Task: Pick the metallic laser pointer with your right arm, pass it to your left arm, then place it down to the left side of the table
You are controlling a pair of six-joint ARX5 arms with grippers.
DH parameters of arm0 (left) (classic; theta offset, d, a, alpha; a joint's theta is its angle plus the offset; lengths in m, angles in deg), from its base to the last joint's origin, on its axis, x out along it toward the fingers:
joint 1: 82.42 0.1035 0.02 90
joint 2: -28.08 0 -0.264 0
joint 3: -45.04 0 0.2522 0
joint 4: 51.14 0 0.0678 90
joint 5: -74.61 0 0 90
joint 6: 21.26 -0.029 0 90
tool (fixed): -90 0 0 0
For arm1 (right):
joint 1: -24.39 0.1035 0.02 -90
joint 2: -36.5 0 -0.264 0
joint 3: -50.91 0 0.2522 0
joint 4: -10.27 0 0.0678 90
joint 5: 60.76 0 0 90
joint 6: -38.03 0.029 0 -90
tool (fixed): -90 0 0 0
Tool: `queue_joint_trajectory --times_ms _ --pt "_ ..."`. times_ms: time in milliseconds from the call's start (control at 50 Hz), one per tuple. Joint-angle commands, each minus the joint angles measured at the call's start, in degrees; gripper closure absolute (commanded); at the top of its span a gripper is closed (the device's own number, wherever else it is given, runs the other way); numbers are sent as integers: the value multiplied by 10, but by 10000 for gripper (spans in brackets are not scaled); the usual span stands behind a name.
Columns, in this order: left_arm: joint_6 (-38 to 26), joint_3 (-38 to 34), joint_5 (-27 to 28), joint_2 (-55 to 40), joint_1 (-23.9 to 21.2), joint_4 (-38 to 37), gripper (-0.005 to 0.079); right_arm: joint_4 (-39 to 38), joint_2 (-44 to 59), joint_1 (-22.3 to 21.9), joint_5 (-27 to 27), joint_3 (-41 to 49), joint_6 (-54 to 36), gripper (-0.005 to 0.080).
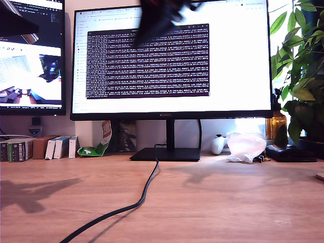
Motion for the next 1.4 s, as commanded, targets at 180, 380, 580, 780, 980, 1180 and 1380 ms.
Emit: queue_joint_trajectory --times_ms 180,380,580,780,980,1180,1380 --pt "-3 7 3 -1 1 4 765 -45 -35 -23 -113 -9 86 765" --pt "-3 7 3 -1 1 5 765 -37 -50 -84 -142 -9 91 765" --pt "-2 7 3 -1 1 5 765 -30 -68 -159 -142 -1 92 765" --pt "-2 7 3 -1 1 4 765 -39 -104 -223 -144 35 98 765" --pt "-5 7 2 -1 1 0 765 -91 -173 -272 -166 135 138 765" --pt "-43 7 -5 -2 1 -66 765 -171 -271 -293 -220 281 167 765" --pt "-71 8 -30 -2 1 -123 765 -243 -383 -318 -255 433 204 765"
